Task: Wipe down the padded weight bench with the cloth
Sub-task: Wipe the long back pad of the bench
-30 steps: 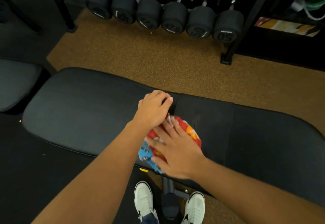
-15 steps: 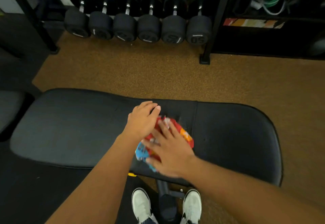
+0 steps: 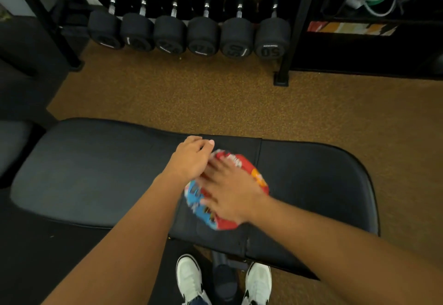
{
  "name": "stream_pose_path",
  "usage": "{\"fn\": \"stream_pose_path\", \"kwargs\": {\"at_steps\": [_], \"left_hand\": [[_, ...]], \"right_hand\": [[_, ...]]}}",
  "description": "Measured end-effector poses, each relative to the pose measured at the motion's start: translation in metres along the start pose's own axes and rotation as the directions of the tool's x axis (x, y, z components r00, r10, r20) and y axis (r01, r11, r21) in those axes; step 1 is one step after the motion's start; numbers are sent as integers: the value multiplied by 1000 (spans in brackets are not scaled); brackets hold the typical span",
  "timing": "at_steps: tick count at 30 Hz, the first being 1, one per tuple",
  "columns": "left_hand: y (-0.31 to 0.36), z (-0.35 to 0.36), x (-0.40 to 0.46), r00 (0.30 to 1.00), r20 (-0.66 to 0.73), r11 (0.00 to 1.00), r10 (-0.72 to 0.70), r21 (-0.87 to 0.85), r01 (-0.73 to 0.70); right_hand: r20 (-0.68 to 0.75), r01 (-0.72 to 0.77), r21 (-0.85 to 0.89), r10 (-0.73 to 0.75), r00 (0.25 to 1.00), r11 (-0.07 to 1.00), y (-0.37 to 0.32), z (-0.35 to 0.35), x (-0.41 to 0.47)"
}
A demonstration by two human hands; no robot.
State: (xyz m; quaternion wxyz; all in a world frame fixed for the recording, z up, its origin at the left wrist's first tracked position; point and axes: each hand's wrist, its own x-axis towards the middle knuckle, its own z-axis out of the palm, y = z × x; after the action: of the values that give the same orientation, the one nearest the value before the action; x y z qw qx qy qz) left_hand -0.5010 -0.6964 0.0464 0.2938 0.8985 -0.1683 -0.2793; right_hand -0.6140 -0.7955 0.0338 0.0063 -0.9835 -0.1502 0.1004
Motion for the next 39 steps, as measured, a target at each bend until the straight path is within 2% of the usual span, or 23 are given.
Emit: {"fn": "stream_pose_path", "kwargs": {"at_steps": [3, 6, 7, 10, 13, 15, 18, 21, 23, 27, 31, 33, 36, 39], "left_hand": [[-2, -5, 1, 1000, 14, 1000, -9, 12, 8], [-4, -7, 2, 1000, 16, 1000, -26, -17, 26], [-4, -7, 1, 1000, 7, 999, -28, -34, 28], [-1, -3, -2, 1000, -2, 999, -24, -49, 24], [-1, 1, -8, 1000, -8, 999, -23, -40, 22], [-2, 3, -12, 1000, -12, 999, -6, -45, 5], [-4, 5, -19, 998, -64, 998, -9, -58, 5], [-4, 10, -30, 991, -135, 999, -11, -48, 5], [0, 17, -42, 981, -190, 997, -34, -68, 22], [14, 38, -67, 969, -243, 995, -47, -95, 24], [24, 55, -82, 970, -241, 993, -43, -118, 15], [29, 58, -86, 967, -248, 990, -51, -143, 16], [36, 58, -93, 972, -227, 987, -60, -159, 24], [43, 58, -97, 978, -196, 986, -68, -161, 37]], "right_hand": [[-20, -190, 13, 190, 982, 982, 32, -5, 11], [-21, -283, 14, 284, 959, 959, 13, -4, 12], [-18, -252, 9, 252, 968, 968, -2, -4, 7], [-4, -33, 32, 33, 999, 999, -36, 3, -23], [41, 81, 77, -85, 996, 994, -29, 1, -43], [48, 44, 67, -48, 998, 997, -4, -4, -33], [37, -154, 20, 153, 987, 988, 41, -16, -9], [20, -268, 4, 268, 963, 963, 45, -13, -5], [-34, -258, 41, 260, 965, 965, 23, -11, -18], [-21, -80, 99, 83, 996, 992, -22, -5, -66], [25, -54, 144, 51, 998, 988, -11, -4, -102], [38, -120, 127, 116, 992, 985, 20, -9, -99], [-10, -339, 66, 340, 940, 939, 76, -16, -84], [-1, -472, 4, 472, 881, 881, 85, -13, -75]]}}
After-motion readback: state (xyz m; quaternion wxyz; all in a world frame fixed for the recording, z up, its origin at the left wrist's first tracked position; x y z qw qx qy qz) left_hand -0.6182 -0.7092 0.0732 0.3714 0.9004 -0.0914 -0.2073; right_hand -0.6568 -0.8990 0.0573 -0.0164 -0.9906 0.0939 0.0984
